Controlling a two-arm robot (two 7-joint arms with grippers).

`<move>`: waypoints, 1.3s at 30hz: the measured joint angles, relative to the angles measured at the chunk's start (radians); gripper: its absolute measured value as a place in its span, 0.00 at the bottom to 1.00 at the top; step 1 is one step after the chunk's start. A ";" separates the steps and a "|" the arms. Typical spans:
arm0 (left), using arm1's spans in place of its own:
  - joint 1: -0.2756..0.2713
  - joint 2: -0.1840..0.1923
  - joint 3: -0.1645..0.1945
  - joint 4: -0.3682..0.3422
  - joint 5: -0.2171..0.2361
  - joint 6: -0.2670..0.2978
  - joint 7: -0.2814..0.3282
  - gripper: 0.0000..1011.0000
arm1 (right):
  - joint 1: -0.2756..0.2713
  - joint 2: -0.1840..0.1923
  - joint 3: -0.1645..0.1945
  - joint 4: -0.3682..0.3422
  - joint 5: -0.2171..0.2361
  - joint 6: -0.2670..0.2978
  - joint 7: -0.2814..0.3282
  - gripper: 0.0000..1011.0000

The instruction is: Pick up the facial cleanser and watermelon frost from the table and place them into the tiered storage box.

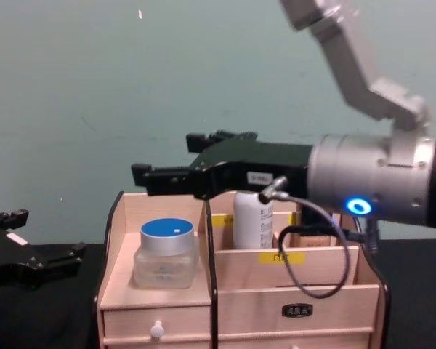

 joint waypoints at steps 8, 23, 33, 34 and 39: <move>0.000 0.000 0.000 0.000 0.000 0.000 0.000 1.00 | -0.097 0.079 0.048 -0.163 0.002 -0.045 -0.052 0.99; 0.000 0.000 0.000 0.000 0.000 0.000 0.000 1.00 | -0.284 0.173 0.257 -0.319 -0.007 -0.122 -0.186 0.99; 0.000 0.000 0.000 0.000 0.000 0.000 0.000 1.00 | -0.377 0.185 0.386 -0.313 -0.028 -0.159 -0.266 0.99; 0.000 0.000 0.000 0.000 0.000 0.000 0.000 1.00 | -0.382 0.185 0.392 -0.309 -0.031 -0.160 -0.272 0.99; 0.000 0.000 0.000 0.000 0.000 0.000 0.000 1.00 | -0.409 0.177 0.430 -0.275 -0.056 -0.168 -0.305 0.99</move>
